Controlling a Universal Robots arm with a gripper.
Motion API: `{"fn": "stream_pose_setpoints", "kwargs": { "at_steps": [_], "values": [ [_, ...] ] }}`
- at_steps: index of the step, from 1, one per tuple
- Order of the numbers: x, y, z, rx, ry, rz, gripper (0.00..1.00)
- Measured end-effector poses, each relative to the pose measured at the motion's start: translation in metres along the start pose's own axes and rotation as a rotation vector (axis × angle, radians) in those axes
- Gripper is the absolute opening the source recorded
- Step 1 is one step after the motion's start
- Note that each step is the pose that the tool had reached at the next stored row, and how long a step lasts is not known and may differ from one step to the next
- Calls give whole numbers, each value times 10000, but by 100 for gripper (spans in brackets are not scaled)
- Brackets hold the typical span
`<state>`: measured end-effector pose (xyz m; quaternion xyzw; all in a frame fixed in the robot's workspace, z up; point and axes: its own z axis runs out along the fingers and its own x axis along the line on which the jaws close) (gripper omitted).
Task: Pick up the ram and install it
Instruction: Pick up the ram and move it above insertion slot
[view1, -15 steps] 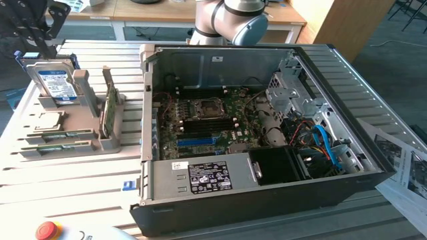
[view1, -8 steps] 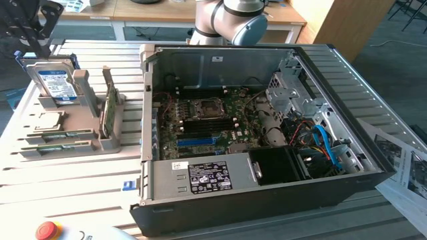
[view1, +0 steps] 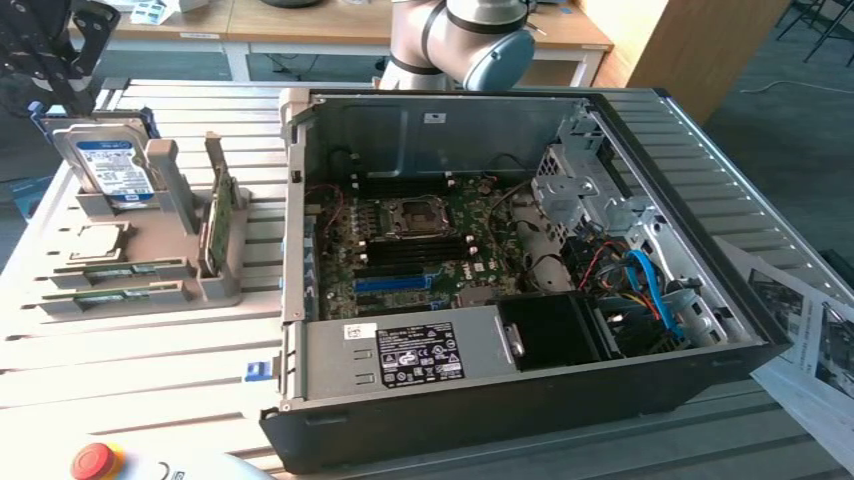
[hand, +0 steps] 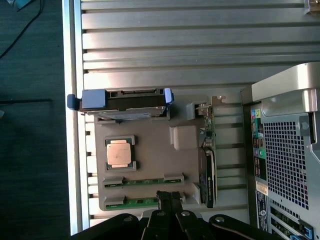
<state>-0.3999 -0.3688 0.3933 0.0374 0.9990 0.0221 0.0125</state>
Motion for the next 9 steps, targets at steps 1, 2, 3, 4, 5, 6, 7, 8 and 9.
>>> {"fn": "stream_pose_setpoints", "kwargs": {
  "at_steps": [1,2,3,4,5,6,7,8,9],
  "values": [
    [0,0,0,0,0,0,11],
    [0,0,0,0,0,0,11],
    [0,0,0,0,0,0,11],
    [0,0,0,0,0,-1,11],
    [0,0,0,0,0,-7,11],
    [0,0,0,0,0,-16,11],
    [0,0,0,-1,1,-30,11],
    [0,0,0,-1,3,-49,11],
    [0,0,0,-1,3,-72,11]
  ]
}}
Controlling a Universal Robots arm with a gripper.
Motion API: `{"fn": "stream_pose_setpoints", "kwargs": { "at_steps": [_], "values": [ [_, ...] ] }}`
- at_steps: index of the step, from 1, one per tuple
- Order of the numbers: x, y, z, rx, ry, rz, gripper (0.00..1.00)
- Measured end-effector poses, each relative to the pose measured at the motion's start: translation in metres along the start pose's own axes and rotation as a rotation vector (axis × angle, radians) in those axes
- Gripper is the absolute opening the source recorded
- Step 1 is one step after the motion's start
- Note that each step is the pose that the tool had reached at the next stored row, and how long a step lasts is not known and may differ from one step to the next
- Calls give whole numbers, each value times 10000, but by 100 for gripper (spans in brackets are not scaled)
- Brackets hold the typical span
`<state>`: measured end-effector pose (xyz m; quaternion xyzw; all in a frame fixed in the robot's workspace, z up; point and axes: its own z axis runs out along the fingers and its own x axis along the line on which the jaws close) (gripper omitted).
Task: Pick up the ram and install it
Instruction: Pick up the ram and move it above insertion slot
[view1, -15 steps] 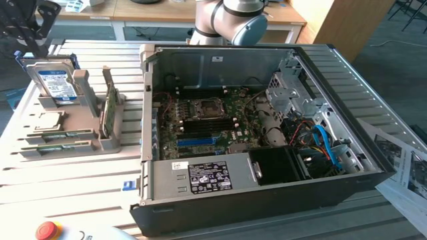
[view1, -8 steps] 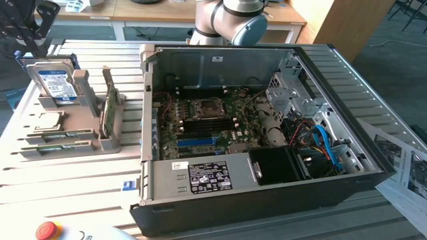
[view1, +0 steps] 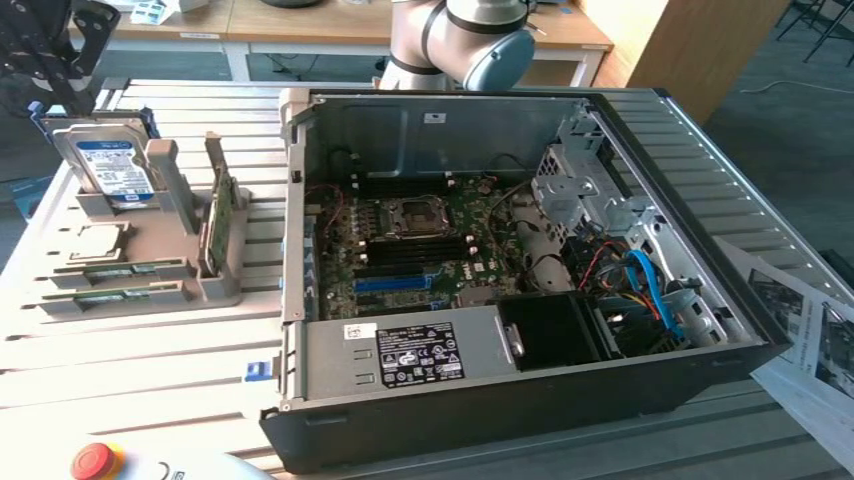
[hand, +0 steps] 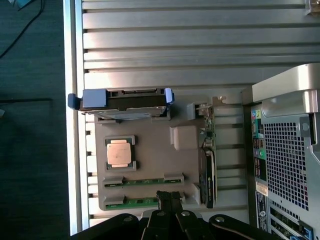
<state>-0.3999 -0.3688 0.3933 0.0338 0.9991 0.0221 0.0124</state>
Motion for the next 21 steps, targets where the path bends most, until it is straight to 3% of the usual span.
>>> {"fn": "stream_pose_setpoints", "kwargs": {
  "at_steps": [8,21],
  "values": [
    [0,0,0,-8,23,-525,11],
    [0,0,0,18,96,-2204,11]
  ]
}}
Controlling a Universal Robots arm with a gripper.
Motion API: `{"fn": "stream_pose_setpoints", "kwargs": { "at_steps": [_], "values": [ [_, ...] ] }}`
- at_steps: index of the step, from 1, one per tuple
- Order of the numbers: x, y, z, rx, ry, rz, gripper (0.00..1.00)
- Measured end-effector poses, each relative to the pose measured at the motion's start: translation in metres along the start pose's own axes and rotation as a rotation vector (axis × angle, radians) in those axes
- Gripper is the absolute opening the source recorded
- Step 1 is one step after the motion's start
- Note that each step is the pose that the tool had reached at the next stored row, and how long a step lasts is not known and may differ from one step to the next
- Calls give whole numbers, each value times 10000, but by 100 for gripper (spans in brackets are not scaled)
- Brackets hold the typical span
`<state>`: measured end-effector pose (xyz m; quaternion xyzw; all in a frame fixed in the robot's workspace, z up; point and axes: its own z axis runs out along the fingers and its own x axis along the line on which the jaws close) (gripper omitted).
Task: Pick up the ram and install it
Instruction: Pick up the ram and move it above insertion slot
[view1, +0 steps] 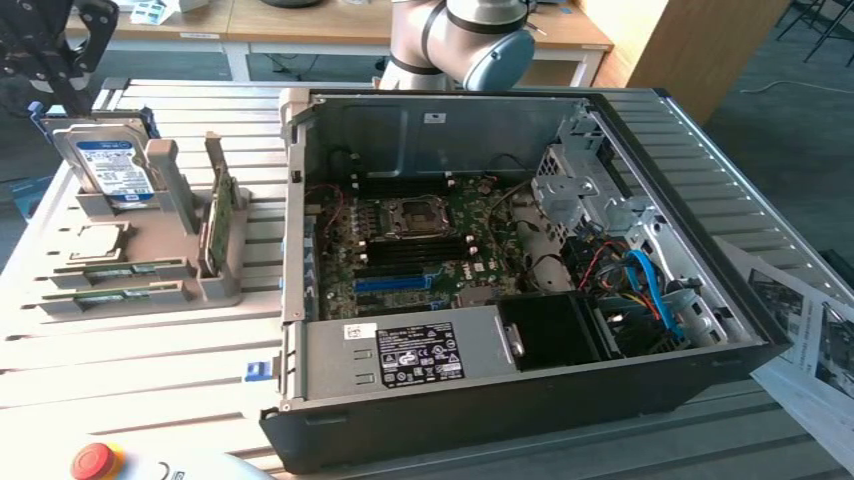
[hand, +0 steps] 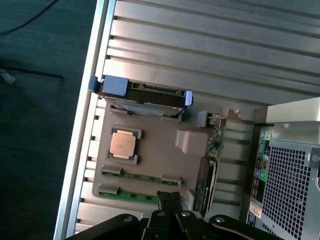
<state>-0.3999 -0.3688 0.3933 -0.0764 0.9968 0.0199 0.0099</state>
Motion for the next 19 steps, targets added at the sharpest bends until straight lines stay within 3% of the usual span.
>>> {"fn": "stream_pose_setpoints", "kwargs": {
  "at_steps": [19],
  "values": [
    [0,0,0,7,136,-3303,11]
  ]
}}
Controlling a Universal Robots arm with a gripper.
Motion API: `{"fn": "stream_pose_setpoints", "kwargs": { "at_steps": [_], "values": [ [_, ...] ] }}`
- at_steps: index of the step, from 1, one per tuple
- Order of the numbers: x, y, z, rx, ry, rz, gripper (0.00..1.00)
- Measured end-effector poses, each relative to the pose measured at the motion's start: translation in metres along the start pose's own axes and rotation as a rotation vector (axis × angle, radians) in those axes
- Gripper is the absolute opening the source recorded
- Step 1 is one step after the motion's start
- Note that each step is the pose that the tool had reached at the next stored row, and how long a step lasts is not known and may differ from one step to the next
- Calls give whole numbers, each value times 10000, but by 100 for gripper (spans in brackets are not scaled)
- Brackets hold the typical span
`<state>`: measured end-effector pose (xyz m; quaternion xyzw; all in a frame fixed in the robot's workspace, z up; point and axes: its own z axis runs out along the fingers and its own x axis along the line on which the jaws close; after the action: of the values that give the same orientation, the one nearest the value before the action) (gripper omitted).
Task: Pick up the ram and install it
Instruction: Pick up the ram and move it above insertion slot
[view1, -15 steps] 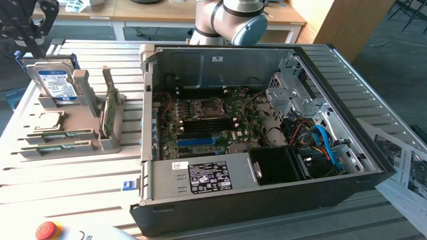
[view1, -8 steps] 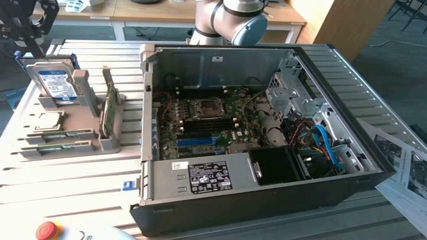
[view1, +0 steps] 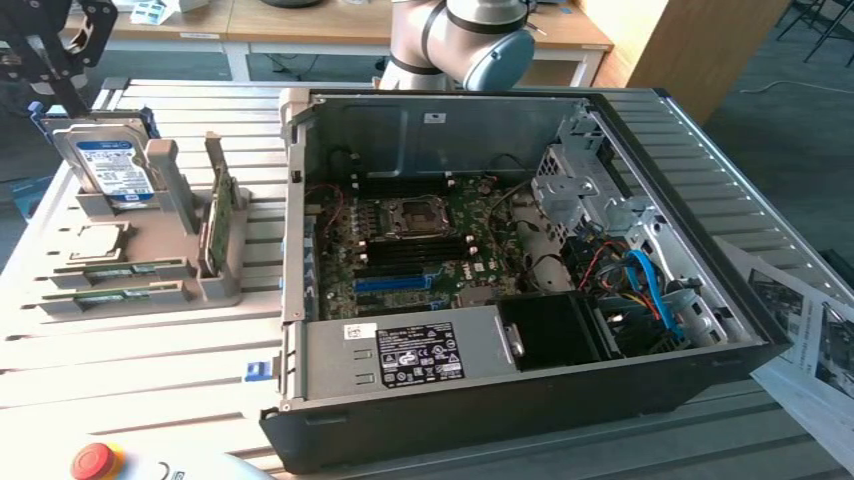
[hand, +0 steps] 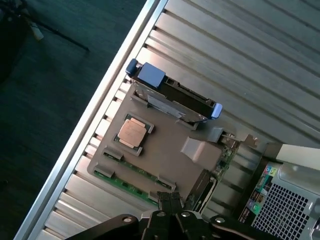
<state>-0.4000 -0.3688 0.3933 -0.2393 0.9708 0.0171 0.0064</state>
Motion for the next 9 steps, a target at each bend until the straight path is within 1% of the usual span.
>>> {"fn": "stream_pose_setpoints", "kwargs": {
  "at_steps": [9],
  "values": [
    [0,0,0,-18,56,-1592,11]
  ]
}}
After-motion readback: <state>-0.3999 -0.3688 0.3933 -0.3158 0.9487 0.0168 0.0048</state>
